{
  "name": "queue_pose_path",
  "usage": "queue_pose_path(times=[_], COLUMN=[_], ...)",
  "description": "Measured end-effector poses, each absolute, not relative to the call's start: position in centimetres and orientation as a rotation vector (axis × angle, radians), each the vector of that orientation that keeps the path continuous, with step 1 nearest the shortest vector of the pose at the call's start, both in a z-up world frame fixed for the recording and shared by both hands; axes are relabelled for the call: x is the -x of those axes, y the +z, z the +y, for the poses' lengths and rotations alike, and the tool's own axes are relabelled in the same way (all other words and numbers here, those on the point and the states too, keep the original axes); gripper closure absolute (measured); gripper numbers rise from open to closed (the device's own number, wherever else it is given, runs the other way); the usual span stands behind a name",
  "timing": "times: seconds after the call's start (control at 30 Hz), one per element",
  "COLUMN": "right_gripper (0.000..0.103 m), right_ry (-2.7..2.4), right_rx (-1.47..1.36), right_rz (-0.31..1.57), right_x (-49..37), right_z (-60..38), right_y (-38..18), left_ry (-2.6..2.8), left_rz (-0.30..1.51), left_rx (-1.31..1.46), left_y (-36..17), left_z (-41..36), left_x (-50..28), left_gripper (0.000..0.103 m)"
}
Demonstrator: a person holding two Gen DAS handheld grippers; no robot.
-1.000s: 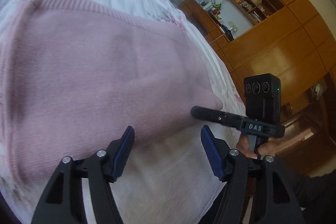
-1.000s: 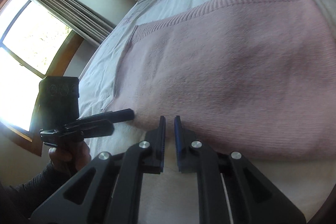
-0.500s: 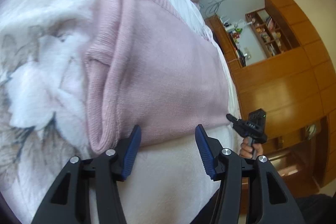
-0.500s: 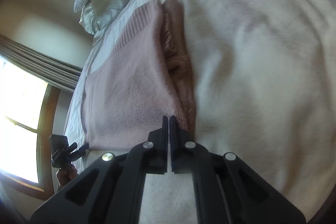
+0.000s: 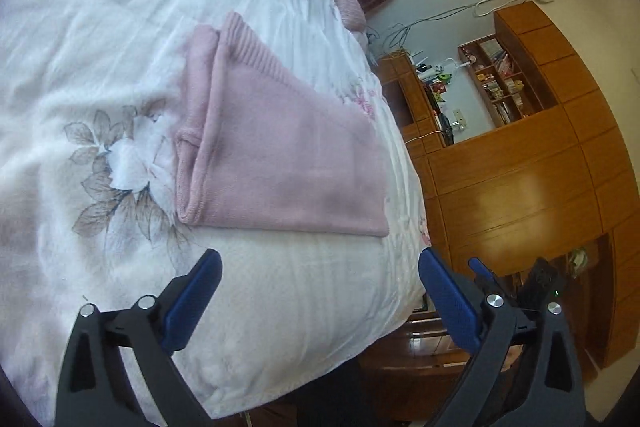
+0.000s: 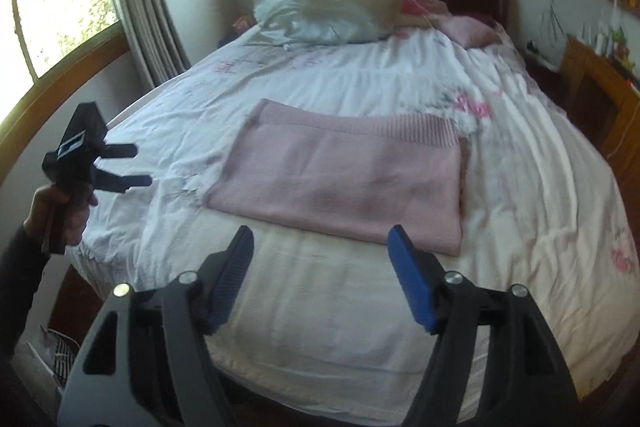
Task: Fold small clothes
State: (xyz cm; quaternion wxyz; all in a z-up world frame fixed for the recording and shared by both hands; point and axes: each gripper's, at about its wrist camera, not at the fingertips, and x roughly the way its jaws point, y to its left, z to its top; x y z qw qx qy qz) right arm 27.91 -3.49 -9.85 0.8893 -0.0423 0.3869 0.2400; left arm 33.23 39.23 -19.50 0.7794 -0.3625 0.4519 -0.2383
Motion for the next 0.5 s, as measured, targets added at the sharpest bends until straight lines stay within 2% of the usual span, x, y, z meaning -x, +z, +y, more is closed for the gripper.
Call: queue_pose_path(times=[0.13, 0.5], right_gripper=[0.016, 0.014], right_ry=[0.537, 0.584], right_rx=[0.156, 0.217], right_rz=[0.782, 0.811], right_x=[-24.6, -26.4], right_z=[0.0, 5.9], right_y=[-8.1, -9.3], left_ry=[-0.497, -0.376], left_rz=[0.966, 1.089], left_rx=[0.792, 0.769], left_y=[-17.4, -20.4], left_z=[41.1, 44.5], left_x=[-33.6, -39.6], left_gripper=[0.004, 0.004])
